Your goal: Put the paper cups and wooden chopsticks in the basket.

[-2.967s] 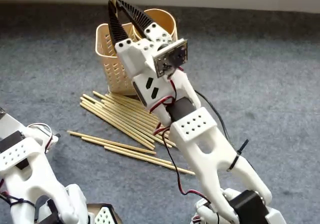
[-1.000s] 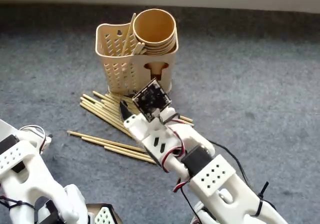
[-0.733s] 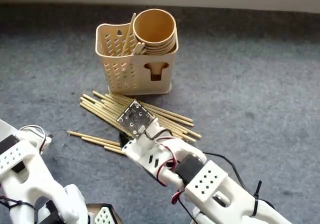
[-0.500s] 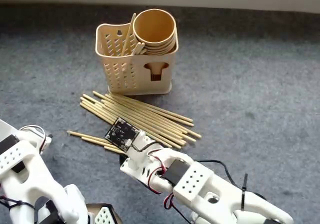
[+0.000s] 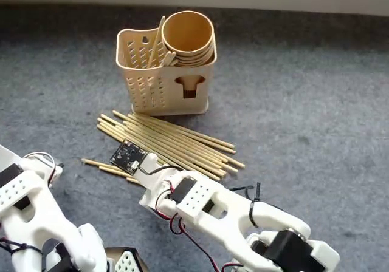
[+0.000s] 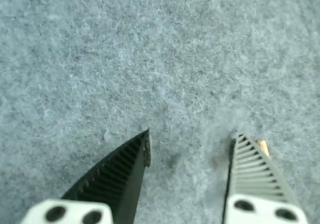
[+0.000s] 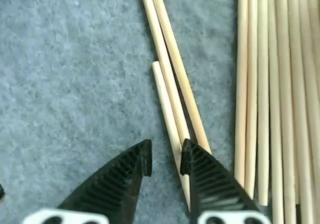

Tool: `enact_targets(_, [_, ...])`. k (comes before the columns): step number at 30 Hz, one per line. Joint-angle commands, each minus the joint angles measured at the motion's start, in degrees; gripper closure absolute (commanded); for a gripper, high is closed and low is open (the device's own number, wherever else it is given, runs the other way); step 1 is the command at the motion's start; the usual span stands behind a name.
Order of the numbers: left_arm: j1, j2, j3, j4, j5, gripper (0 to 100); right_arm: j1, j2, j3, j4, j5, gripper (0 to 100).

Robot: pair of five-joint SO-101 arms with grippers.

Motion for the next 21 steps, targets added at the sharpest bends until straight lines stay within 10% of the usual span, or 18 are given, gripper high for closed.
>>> enact_targets(1, [-0.3,-0.2,-0.3,-0.6,0.2,75,0.5,2.2,-2.9,-0.2,0.5,89.1])
enact_targets(21, [-0.5,-0.2,-0.3,-0.7,0.2,75,3.6,10.0,-6.5,8.0,11.0,99.5])
